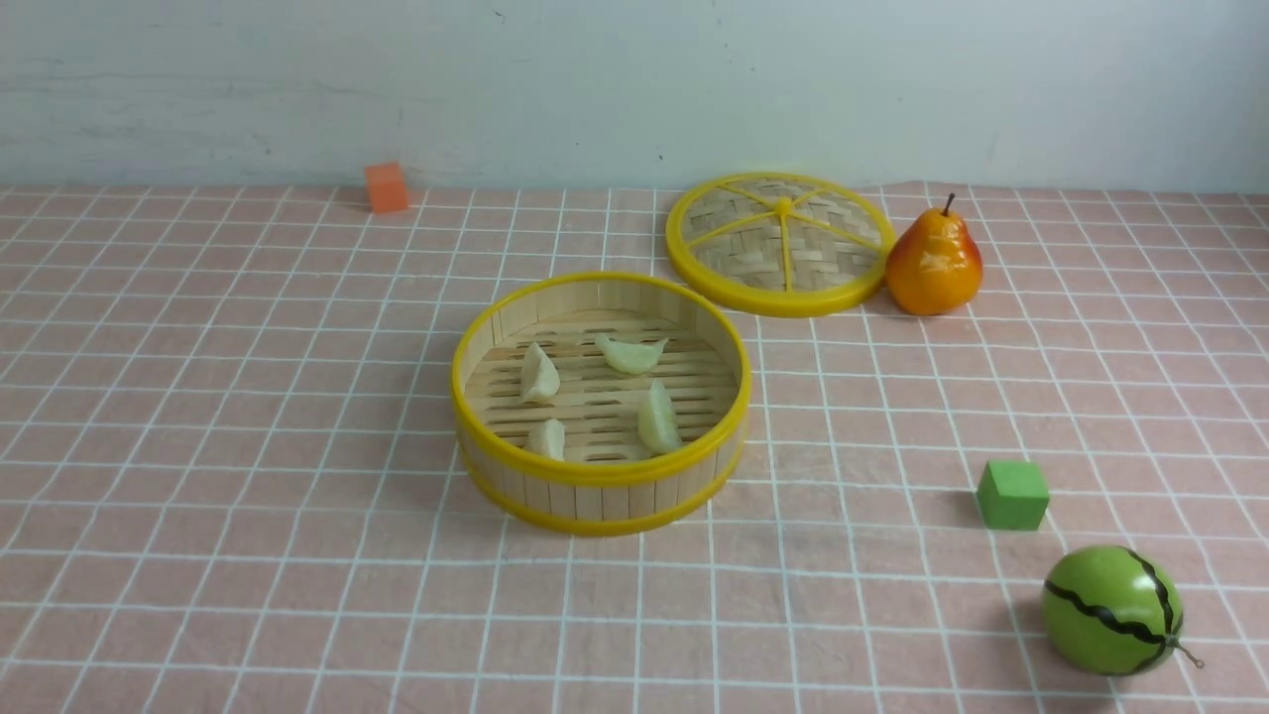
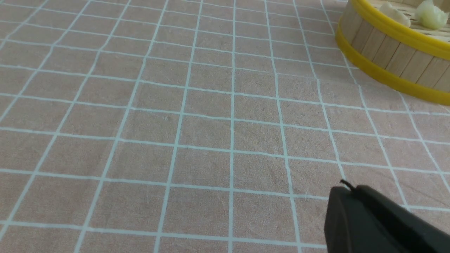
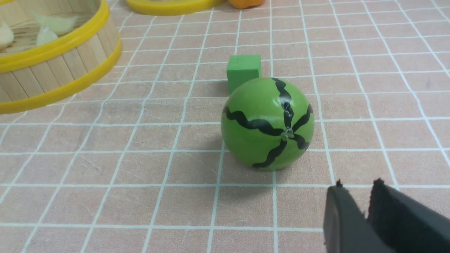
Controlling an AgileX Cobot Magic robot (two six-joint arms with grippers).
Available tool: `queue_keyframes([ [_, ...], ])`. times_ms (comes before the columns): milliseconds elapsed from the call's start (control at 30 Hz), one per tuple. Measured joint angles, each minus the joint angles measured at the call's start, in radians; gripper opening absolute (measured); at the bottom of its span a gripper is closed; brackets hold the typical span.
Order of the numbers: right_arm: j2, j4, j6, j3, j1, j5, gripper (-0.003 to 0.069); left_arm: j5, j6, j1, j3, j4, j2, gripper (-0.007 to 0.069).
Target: Put the dumplings into the steamer on the table with the pink tablecloth.
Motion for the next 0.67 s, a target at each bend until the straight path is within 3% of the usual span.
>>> queue_keyframes([
  [667,0.000,0.000,0.000,0.000,0.000,0.000,0.0152,0.000,0.000,0.000,0.000,0.000,0.000,-0.0013],
])
